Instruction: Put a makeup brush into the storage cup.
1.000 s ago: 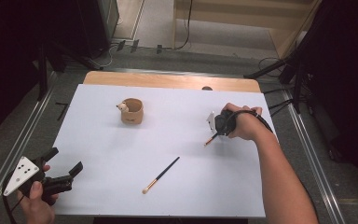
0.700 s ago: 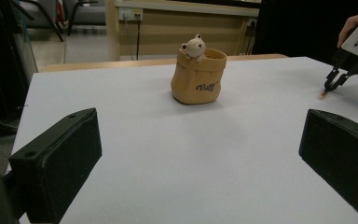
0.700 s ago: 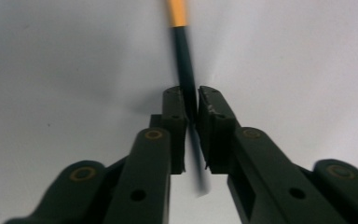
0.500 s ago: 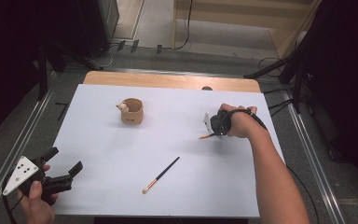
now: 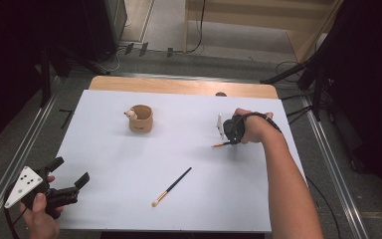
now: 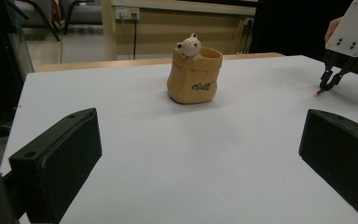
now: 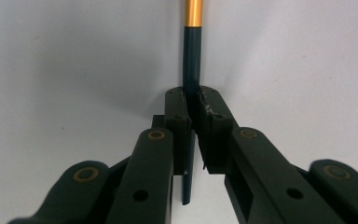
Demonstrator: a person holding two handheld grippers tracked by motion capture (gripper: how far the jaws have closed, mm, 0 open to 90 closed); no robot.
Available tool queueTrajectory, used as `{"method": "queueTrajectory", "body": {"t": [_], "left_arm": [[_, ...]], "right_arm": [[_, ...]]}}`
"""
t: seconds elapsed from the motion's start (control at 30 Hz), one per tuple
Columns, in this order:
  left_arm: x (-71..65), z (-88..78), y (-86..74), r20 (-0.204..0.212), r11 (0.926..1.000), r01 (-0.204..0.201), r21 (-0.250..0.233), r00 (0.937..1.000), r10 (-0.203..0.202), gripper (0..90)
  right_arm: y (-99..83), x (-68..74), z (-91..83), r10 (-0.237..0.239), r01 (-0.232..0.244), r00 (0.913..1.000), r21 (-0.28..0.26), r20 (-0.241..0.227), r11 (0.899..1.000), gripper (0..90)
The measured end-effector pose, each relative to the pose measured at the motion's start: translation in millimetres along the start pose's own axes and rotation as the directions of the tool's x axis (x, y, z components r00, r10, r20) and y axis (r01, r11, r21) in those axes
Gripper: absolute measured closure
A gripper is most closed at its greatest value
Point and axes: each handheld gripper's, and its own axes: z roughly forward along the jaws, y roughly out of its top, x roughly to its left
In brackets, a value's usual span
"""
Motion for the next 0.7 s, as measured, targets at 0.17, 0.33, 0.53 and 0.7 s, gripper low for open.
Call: {"method": "queueTrajectory", "body": {"t": [0.17,0.33,0.53,0.7], "left_arm": [[0.5,0.3,-0.4,-0.001,1.0,0.0,0.001,1.0,0.0,0.0],[1.4,0.9,-0.6,0.001,1.0,0.006,0.002,1.0,-0.006,0.0],[-0.1,1.3,-0.5,0.001,1.0,0.0,0.005,1.0,0.0,0.0],[0.7,0.7,-0.5,0.001,1.0,0.004,0.005,1.0,-0.004,0.0]], "right_arm": [[-3.1,-2.1,0.2,0.003,-0.003,0.9999,-0.019,-0.014,1.0,83.3],[-1.6,-0.5,0.1,0.022,-0.022,0.9997,-0.01,-0.011,1.0,83.3],[-1.1,-0.4,0.3,0.011,-0.011,0.9999,-0.008,-0.008,1.0,82.8],[-1.3,-1.3,0.1,0.029,-0.03,0.9994,-0.006,-0.019,1.0,82.6]]}}
